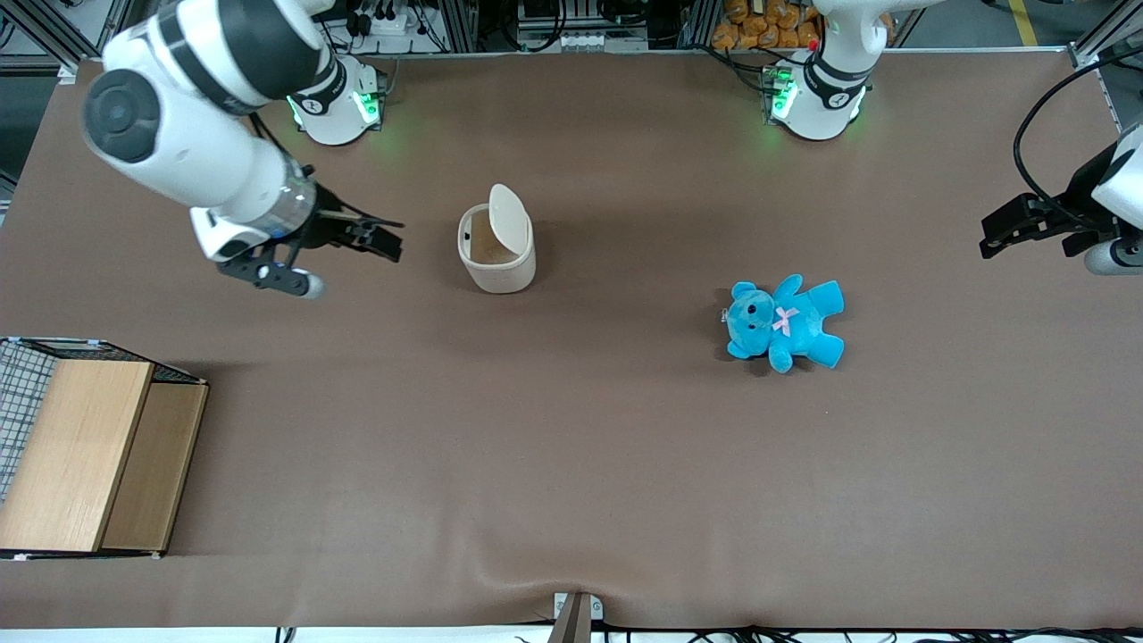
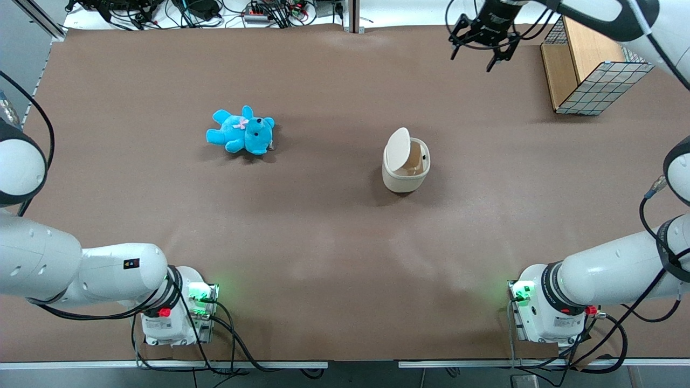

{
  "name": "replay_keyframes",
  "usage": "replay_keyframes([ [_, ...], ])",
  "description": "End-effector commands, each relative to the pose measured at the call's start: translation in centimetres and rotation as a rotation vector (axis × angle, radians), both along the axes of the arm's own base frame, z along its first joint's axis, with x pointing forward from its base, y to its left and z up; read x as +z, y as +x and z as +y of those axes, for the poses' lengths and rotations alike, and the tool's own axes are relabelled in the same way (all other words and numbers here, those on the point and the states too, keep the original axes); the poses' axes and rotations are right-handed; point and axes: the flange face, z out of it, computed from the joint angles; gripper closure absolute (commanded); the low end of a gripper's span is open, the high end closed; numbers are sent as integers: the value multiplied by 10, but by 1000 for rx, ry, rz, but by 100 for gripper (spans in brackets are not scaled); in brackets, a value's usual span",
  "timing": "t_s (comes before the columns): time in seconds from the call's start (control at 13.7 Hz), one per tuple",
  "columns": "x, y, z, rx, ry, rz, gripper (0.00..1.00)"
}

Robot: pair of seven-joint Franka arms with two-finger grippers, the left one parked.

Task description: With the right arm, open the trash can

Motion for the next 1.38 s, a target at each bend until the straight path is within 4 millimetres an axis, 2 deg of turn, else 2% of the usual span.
replay_keyframes([
  [0.0,5,12,-21,31,26,-1,0],
  [0.15,4,15,-35,69,32,-2,0],
  [0.29,8,13,-35,101,27,0,0],
  [0.36,16,13,-39,108,1,-11,0],
  [0.58,58,9,-53,168,-108,-33,0],
  [0.66,72,8,-64,193,-120,-38,0],
  [0.87,100,5,-129,297,-112,-75,0],
  [0.95,108,2,-144,310,-110,-84,0],
  [1.31,128,-9,-181,288,-125,-115,0],
])
